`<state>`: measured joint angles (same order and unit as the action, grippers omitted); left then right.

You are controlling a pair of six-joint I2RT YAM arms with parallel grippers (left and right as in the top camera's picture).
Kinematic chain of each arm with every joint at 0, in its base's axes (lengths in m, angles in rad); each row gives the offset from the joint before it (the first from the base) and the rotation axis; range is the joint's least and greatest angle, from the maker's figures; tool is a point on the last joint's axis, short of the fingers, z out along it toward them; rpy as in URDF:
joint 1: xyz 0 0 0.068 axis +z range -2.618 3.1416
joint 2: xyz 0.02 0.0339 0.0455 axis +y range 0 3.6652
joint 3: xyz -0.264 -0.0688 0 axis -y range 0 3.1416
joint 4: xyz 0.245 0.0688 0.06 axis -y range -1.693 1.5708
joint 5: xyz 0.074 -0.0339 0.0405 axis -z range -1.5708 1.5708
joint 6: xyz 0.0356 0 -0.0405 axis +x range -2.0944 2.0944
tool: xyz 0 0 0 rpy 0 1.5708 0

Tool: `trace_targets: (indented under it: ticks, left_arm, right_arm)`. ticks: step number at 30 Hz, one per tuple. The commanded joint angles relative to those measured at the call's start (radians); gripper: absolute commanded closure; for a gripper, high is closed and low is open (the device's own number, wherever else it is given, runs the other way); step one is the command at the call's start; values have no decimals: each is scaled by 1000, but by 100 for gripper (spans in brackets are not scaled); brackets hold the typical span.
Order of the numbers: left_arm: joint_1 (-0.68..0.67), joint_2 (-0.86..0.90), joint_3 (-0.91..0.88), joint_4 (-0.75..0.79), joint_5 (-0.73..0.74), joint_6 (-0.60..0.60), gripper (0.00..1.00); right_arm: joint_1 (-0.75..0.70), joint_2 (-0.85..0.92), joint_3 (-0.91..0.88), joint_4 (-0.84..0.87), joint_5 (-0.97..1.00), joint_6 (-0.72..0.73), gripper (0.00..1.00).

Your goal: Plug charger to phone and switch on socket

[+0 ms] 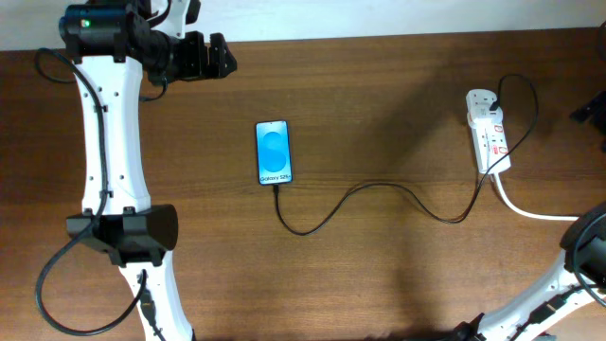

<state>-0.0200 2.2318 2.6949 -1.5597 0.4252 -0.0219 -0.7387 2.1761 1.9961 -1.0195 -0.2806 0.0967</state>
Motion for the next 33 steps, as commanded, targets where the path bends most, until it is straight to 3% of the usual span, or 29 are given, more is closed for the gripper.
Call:
trace_targets:
  ticks: [1,22,33]
  left_arm:
    - [2,-13,9,2,-4,16,1]
    - [2,-13,9,2,-4,16,1]
    - [2,-13,9,2,-3,16,1]
  right_arm:
    - [34,58,3,10,-41,-16,1]
    - [184,194,3,23,7,-62,1]
    - [191,195,-71,60,42,17,1]
